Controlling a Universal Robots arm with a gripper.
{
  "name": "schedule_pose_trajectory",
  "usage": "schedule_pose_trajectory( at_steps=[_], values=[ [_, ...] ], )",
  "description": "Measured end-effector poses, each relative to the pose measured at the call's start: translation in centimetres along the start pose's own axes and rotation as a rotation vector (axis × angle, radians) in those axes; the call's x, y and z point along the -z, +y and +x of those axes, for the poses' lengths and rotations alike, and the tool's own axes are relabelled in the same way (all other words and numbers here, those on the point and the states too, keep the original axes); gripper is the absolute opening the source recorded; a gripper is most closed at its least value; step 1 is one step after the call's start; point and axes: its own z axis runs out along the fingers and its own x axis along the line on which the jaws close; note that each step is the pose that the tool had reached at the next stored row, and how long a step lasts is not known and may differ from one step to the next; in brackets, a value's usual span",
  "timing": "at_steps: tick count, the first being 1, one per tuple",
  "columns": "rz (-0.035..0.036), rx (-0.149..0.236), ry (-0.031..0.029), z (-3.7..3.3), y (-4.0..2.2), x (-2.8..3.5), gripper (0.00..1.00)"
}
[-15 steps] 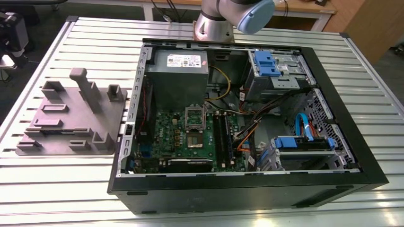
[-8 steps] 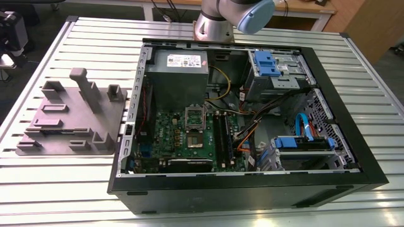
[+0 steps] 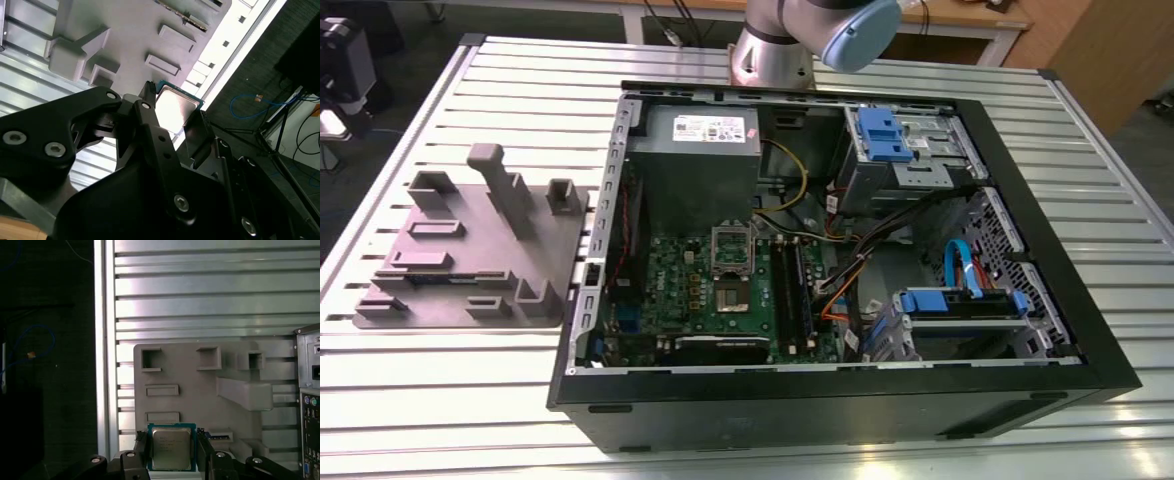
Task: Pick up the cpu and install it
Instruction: 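Pick up the cpu and move it towards the insertion slot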
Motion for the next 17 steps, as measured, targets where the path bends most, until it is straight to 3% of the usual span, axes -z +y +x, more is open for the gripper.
schedule_pose_trajectory(
  at_steps=[9, 17],
  values=[
    [-0.0001, 0.0, 0.0, 0.01, 0.04, 0.87, 0.47],
    [0.0, 0.0, 0.0, -0.01, 0.04, 0.96, 0.47]
  ],
)
